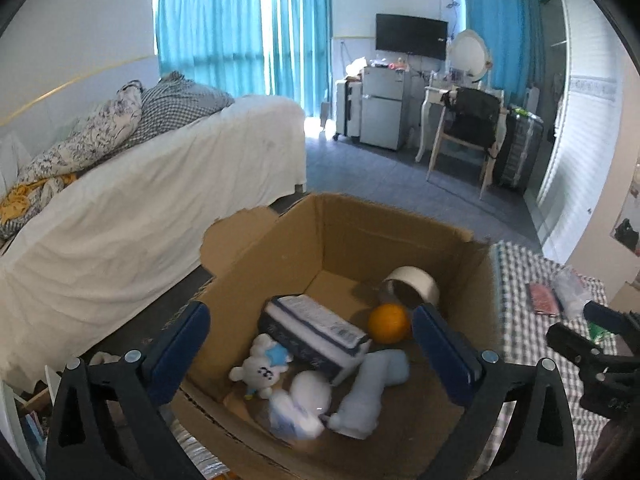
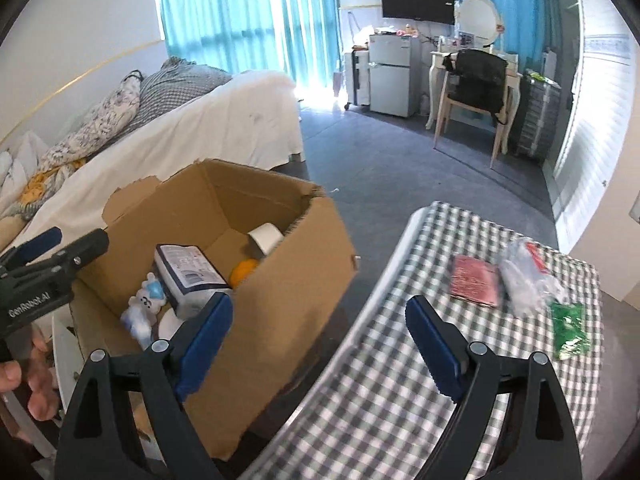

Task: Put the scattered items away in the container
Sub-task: 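Move both tools back over the table toward the remaining items, then grasp the pink rose-print tin with left tool while right tool grasps the green packet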

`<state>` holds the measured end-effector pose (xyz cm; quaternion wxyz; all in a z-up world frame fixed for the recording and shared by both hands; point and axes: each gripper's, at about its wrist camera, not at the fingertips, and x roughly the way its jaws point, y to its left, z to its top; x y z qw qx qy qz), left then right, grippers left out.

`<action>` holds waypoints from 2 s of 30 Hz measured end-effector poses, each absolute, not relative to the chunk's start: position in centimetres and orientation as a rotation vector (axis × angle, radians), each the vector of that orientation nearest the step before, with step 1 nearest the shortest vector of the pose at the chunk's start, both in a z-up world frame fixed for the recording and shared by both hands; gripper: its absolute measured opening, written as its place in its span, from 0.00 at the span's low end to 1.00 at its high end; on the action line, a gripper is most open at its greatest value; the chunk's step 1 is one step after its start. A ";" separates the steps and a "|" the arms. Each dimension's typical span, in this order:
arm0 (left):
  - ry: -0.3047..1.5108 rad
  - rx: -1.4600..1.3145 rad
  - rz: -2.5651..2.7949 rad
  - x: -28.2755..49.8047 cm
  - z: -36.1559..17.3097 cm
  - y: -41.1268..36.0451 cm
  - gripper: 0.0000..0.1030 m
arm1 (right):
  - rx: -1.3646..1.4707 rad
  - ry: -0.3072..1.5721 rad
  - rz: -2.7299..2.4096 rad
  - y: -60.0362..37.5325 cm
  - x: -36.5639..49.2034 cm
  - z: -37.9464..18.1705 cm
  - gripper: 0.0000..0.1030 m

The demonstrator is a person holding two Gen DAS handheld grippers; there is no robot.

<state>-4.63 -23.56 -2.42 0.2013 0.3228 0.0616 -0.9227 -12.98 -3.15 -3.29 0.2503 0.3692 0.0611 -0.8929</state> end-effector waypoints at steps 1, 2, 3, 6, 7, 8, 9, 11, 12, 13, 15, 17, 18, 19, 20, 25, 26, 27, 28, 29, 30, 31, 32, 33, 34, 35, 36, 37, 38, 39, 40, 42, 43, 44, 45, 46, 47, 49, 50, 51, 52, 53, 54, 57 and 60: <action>0.168 0.897 -2.590 -4.7 -2.0 -22.8 1.00 | 1.001 0.166 -2.440 -2.5 -12.9 -3.1 0.86; 0.167 0.895 -2.601 -4.7 -1.7 -22.3 1.00 | 0.998 0.165 -2.452 -1.7 -12.7 -2.9 0.86; 0.166 0.893 -2.617 -4.8 -1.4 -21.6 1.00 | 0.994 0.164 -2.463 -1.0 -12.7 -2.8 0.86; 0.144 0.883 -2.656 -5.0 -0.6 -19.2 1.00 | 0.991 0.160 -2.508 1.7 -12.4 -2.3 0.87; 0.130 0.879 -2.669 -5.1 -0.4 -18.2 1.00 | 0.990 0.155 -2.522 2.6 -12.4 -2.1 0.87; 0.116 0.876 -2.682 -5.2 -0.2 -17.1 1.00 | 0.989 0.150 -2.537 3.6 -12.3 -2.0 0.88; 0.104 0.873 -2.694 -5.4 0.0 -16.2 1.00 | 0.988 0.144 -2.555 4.8 -12.2 -1.8 0.88; 0.084 0.871 -2.711 -5.8 0.2 -14.5 1.00 | 0.990 0.130 -2.584 6.8 -12.2 -1.6 0.89; 0.079 0.871 -2.717 -6.1 0.3 -13.7 1.00 | 0.993 0.121 -2.601 8.0 -12.2 -1.5 0.89; 0.076 0.875 -2.729 -6.3 0.3 -12.7 1.00 | 0.996 0.115 -2.615 9.0 -12.2 -1.4 0.89; 0.070 0.881 -2.753 -6.8 0.3 -11.2 1.00 | 0.999 0.100 -2.644 10.9 -12.3 -1.1 0.89; 0.046 0.888 -2.776 -7.4 0.3 -9.3 1.00 | 1.004 0.079 -2.678 12.9 -12.3 -1.0 0.89; 0.036 0.890 -2.785 -7.5 0.3 -8.7 1.00 | 1.007 0.066 -2.692 13.9 -12.4 -0.9 0.89; 0.023 0.892 -2.796 -7.8 0.2 -7.9 1.00 | 1.014 0.045 -2.711 15.1 -12.4 -0.9 0.89; 0.010 0.894 -2.806 -8.0 0.1 -7.1 1.00 | 1.019 0.032 -2.722 15.8 -12.4 -0.9 0.90; -0.026 0.892 -2.853 -9.4 -0.2 -3.5 1.00 | 1.044 -0.008 -2.770 19.4 -12.1 -1.4 0.90; -0.030 0.891 -2.860 -9.6 -0.2 -2.9 1.00 | 1.047 -0.016 -2.779 20.1 -12.1 -1.5 0.90; -0.037 0.890 -2.865 -9.8 -0.3 -2.4 1.00 | 1.052 -0.024 -2.790 20.9 -12.1 -1.5 0.90; -0.047 0.893 -2.872 -10.1 -0.3 -1.7 1.00 | 1.054 -0.031 -2.798 21.4 -12.0 -1.5 0.90; -0.055 0.895 -2.878 -10.3 -0.4 -1.1 1.00 | 1.056 -0.039 -2.806 21.9 -12.0 -1.5 0.90; -0.060 0.896 -2.884 -10.4 -0.5 -0.6 1.00 | 1.056 -0.045 -2.812 22.3 -12.0 -1.4 0.90; -0.063 0.898 -2.890 -10.6 -0.6 0.0 1.00 | 1.056 -0.053 -2.820 22.9 -12.0 -1.4 0.90; -0.065 0.900 -2.896 -10.8 -0.7 0.4 1.00 | 1.058 -0.058 -2.827 23.3 -12.1 -1.3 0.90; -0.068 0.903 -2.902 -11.0 -0.8 0.9 1.00 | 1.058 -0.064 -2.833 23.7 -12.1 -1.3 0.90; -0.072 0.905 -2.907 -11.2 -0.9 1.3 1.00 | 1.057 -0.068 -2.840 24.1 -12.2 -1.2 0.90; -0.075 0.906 -2.912 -11.5 -1.0 1.6 1.00 | 1.058 -0.072 -2.845 24.4 -12.3 -1.2 0.90; -0.076 0.906 -2.917 -11.6 -1.1 1.9 1.00 | 1.061 -0.074 -2.849 24.7 -12.5 -1.2 0.90; -0.076 0.908 -2.923 -11.8 -1.3 2.2 1.00 | 1.065 -0.073 -2.850 25.0 -12.7 -1.4 0.90; -0.076 0.914 -2.929 -12.0 -1.6 2.4 1.00 | 1.068 -0.071 -2.851 25.2 -12.9 -1.5 0.90; -0.079 0.922 -2.931 -12.4 -1.8 2.7 1.00 | 1.070 -0.069 -2.853 25.2 -13.1 -1.6 0.90; -0.082 0.930 -2.931 -12.8 -2.1 2.9 1.00 | 1.073 -0.066 -2.853 25.2 -13.4 -1.7 0.90; -0.069 0.939 -2.938 -13.7 -2.7 3.2 1.00 | 1.079 -0.061 -2.851 25.5 -13.9 -2.1 0.90; -0.058 0.948 -2.944 -14.1 -3.0 3.3 1.00 | 1.083 -0.056 -2.848 25.4 -14.3 -2.3 0.90; -0.051 0.957 -2.949 -14.5 -3.2 3.3 1.00 | 1.087 -0.050 -2.847 25.4 -14.6 -2.6 0.90; -0.046 0.965 -2.953 -14.9 -3.5 3.3 1.00 | 1.093 -0.043 -2.844 25.2 -15.1 -2.9 0.90; -0.043 0.970 -2.955 -15.4 -3.7 3.3 1.00 | 1.097 -0.038 -2.840 25.2 -15.5 -3.2 0.90; -0.043 0.975 -2.956 -15.8 -4.0 3.3 1.00 | 1.106 -0.033 -2.836 25.0 -15.9 -3.6 0.90; -0.039 0.994 -2.952 -16.9 -4.8 3.4 1.00 | 1.133 -0.028 -2.825 24.7 -16.7 -4.5 0.90; -0.035 1.005 -2.950 -17.4 -5.2 3.3 1.00 | 1.142 -0.034 -2.822 24.6 -17.2 -4.9 0.90; -0.028 1.017 -2.948 -18.0 -5.6 3.3 1.00 | 1.145 -0.041 -2.817 24.5 -17.6 -5.3 0.90; -0.020 1.026 -2.947 -18.5 -6.0 3.2 1.00 | 1.149 -0.043 -2.812 24.3 -18.0 -5.6 0.90; -0.013 1.033 -2.947 -18.9 -6.4 3.1 1.00 | 1.159 -0.037 -2.807 24.0 -18.5 -6.0 0.90; -0.007 1.042 -2.947 -19.5 -6.7 3.1 1.00 | 1.169 -0.030 -2.802 23.8 -19.0 -6.4 0.90; 0.007 1.070 -2.938 -21.5 -8.1 3.0 1.00 | 1.193 -0.003 -2.791 23.2 -20.2 -7.4 0.90; 0.017 1.113 -2.923 -23.4 -9.5 3.1 1.00 | 1.199 0.017 -2.792 22.8 -20.9 -8.0 0.90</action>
